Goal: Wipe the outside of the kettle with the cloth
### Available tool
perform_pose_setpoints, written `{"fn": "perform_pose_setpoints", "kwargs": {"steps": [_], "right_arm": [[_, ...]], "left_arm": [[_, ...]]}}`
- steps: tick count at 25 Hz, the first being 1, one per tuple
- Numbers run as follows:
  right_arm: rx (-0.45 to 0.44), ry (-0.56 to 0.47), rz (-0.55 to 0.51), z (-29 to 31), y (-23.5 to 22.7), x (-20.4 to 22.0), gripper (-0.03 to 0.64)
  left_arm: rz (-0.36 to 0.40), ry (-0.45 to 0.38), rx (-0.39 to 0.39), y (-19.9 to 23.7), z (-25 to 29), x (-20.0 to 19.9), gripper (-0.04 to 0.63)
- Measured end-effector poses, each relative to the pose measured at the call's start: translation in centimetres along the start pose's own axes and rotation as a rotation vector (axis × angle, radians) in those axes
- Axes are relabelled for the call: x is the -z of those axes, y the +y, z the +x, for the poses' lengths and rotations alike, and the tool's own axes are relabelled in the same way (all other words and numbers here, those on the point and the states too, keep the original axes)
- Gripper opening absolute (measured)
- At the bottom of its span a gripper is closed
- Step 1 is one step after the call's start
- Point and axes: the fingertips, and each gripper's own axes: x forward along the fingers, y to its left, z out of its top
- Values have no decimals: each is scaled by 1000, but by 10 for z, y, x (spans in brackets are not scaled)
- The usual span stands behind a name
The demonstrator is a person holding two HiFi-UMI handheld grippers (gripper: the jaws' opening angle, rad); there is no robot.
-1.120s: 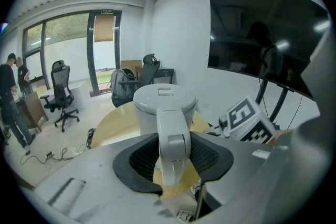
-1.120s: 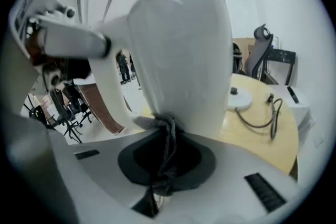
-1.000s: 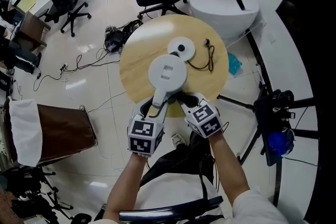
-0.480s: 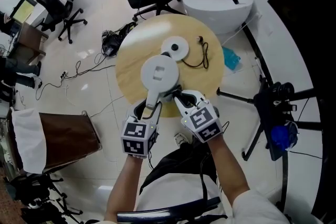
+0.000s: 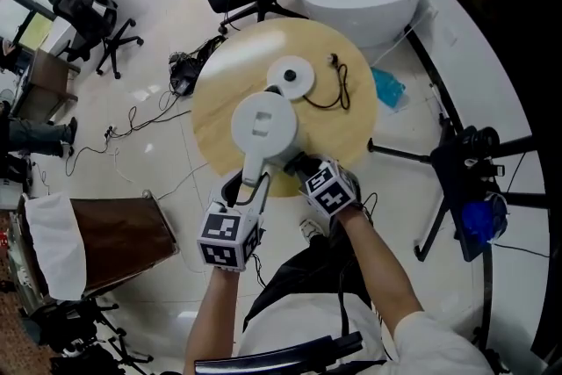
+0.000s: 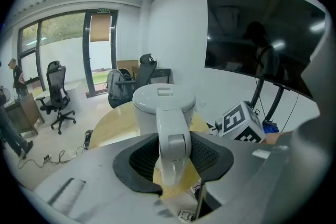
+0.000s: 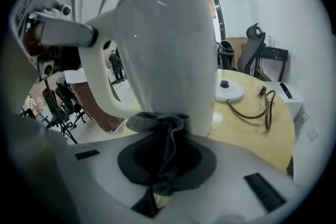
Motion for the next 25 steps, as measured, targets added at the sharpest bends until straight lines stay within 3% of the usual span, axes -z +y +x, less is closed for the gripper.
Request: {"fn": "perform_pose_setpoints", "kwargs": {"steps": [5, 9, 15, 20, 25], "right_arm": [[-13, 122, -19, 24, -5, 25, 31], [-5, 130, -12, 24, -6, 27, 31], [40, -3, 7, -21, -11, -9, 31], [81, -119, -173, -74, -8, -62, 31], [139, -184, -282, -113, -12, -98, 31]], "left_arm": [[8, -4, 9, -1, 1, 0, 167], [33, -9, 40, 1, 1, -1, 167], [99, -7, 112, 5, 2, -3, 167], [158, 2, 188, 9, 4, -5, 167], [220, 8, 261, 12, 6, -8, 167]]}}
